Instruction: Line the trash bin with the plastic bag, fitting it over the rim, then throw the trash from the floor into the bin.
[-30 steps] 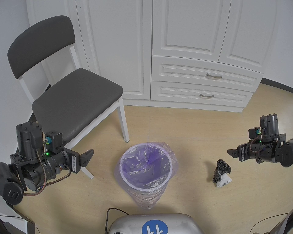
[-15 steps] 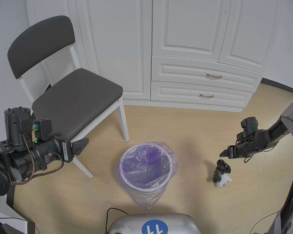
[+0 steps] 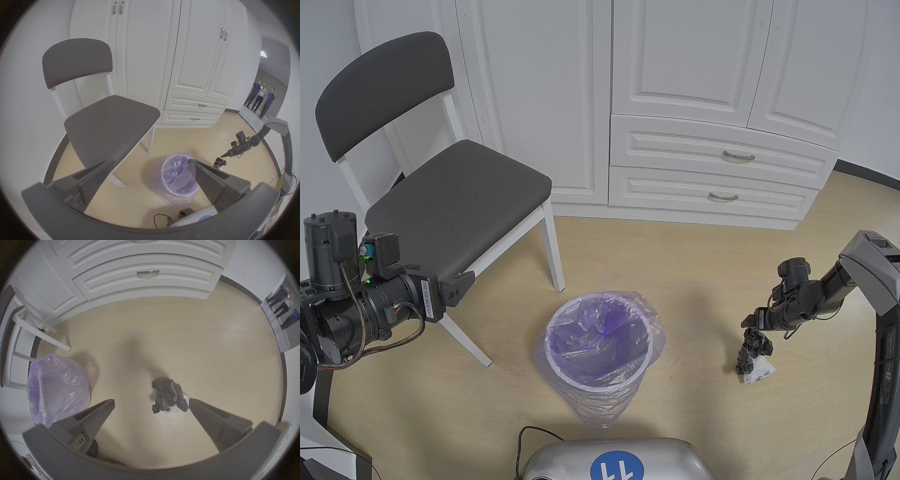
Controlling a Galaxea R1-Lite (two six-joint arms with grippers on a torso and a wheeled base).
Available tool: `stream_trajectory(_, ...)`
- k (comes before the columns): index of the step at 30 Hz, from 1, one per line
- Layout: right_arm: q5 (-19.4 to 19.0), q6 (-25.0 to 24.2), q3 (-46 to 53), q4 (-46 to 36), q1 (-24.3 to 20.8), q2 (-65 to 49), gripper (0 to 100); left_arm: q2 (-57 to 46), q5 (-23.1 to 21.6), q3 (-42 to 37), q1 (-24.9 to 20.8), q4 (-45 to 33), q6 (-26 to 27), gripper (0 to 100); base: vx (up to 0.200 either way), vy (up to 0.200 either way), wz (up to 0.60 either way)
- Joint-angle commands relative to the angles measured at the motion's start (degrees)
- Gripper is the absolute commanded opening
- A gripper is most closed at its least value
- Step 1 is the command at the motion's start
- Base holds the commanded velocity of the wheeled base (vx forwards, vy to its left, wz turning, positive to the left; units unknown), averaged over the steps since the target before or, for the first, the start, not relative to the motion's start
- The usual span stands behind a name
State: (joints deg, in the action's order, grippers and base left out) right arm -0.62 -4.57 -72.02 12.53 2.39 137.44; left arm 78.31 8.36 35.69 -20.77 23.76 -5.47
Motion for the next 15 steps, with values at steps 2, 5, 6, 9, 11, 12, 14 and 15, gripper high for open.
stream_trajectory(2, -0.17, 1.23, -1.19, 3.38, 1.13, 6.35, 100, 0.53, 0.07, 0.17, 0.12, 0.06, -0.06, 100, 0.0, 0.0, 0.0)
stream_trajectory(5, -0.17, 2.64, -2.95, 5.31, 1.65, 9.16, 100, 0.7, 0.07, 0.17, 0.47, 0.06, 0.02, 100, 0.0, 0.0, 0.0)
stream_trajectory(6, -0.17, 2.73, -3.21, 5.13, 1.74, 9.34, 100, 0.79, 0.07, 0.25, 0.56, 0.06, 0.02, 100, 0.0, 0.0, 0.0)
stream_trajectory(9, -0.52, 2.73, -5.76, 4.43, 1.92, 10.13, 100, 1.93, 0.16, 0.52, 0.73, 0.15, 0.11, 100, 0.0, 0.0, 0.0)
stream_trajectory(11, -0.61, 2.55, -8.4, 4.26, 2.18, 11.27, 100, 2.63, 0.16, 0.52, 0.73, 0.94, 0.11, 100, 0.0, 0.0, 0.0)
stream_trajectory(12, -0.61, 2.55, -9.01, 4.08, 2.18, 11.45, 100, 2.81, 0.25, 0.52, 0.73, 1.11, 0.11, 100, 0.0, 0.0, 0.0)
stream_trajectory(14, -1.58, 2.29, -11.65, 2.23, 2.36, 12.15, 100, 3.6, 0.34, 0.34, 0.73, 2.43, 0.02, 100, 0.0, 0.0, 0.0)
stream_trajectory(15, -2.01, 2.11, -12.7, 1.27, 2.36, 12.5, 100, 3.69, 0.34, 0.17, 0.73, 2.87, 0.11, 100, 0.0, 0.0, 0.0)
